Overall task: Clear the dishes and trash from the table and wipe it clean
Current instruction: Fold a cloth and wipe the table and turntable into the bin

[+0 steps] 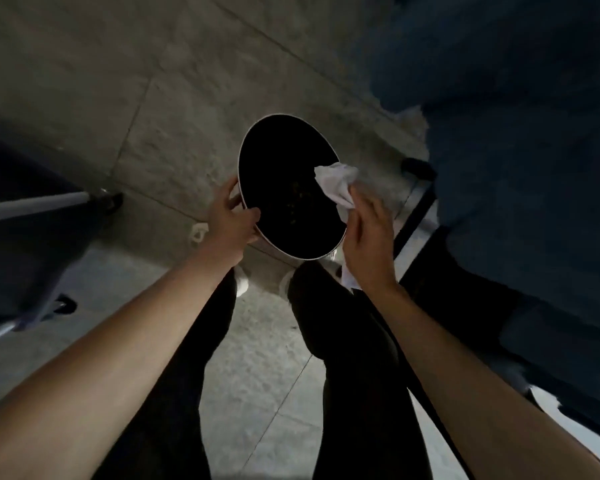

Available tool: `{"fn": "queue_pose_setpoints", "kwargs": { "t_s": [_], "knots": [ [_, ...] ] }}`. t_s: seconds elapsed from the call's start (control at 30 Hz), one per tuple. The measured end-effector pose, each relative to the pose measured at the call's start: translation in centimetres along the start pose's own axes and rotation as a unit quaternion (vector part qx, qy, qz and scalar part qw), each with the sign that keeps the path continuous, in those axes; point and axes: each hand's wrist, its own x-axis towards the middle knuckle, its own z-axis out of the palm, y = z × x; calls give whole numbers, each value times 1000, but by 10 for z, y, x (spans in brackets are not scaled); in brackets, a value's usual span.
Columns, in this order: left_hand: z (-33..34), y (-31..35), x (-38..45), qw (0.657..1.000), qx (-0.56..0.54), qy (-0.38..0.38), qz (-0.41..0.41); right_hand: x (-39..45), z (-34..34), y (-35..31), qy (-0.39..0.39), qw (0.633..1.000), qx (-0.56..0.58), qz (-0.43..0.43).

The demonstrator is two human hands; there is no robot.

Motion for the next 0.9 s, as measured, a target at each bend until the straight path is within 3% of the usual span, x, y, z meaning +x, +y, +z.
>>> {"fn": "queue_pose_setpoints", "kwargs": {
  "t_s": [0.23, 0.43, 0.7, 0.9],
  "knots": [
    [-32, -63, 114, 997, 58, 41, 3, 31, 93, 48, 0, 1000, 2, 9],
    [-52, -87, 145, 986, 159, 48, 28, 46, 129, 62, 2, 1000, -15, 23],
    [-59, -89, 153, 971, 234, 37, 26, 39, 136, 54, -22, 999, -15, 37],
    [-42, -52, 112, 923, 385, -12, 8, 16, 99, 15, -43, 997, -4, 61]
  ]
}}
